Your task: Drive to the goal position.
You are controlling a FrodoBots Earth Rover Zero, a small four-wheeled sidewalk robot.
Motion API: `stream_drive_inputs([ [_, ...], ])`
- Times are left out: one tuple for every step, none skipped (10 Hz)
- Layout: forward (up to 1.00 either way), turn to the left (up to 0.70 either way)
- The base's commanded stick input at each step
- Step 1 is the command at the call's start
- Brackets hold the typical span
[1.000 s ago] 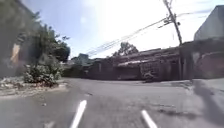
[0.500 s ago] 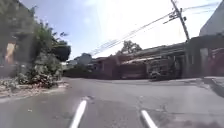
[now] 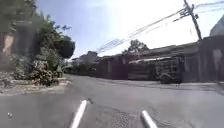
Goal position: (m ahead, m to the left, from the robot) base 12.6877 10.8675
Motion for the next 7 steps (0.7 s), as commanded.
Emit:
stream_drive_inputs([
  [1.00, 0.00],
  [1.00, -0.03],
  [1.00, -0.18],
  [1.00, -0.40],
  [1.00, -0.40],
  [1.00, -0.40],
  [1.00, -0.40],
])
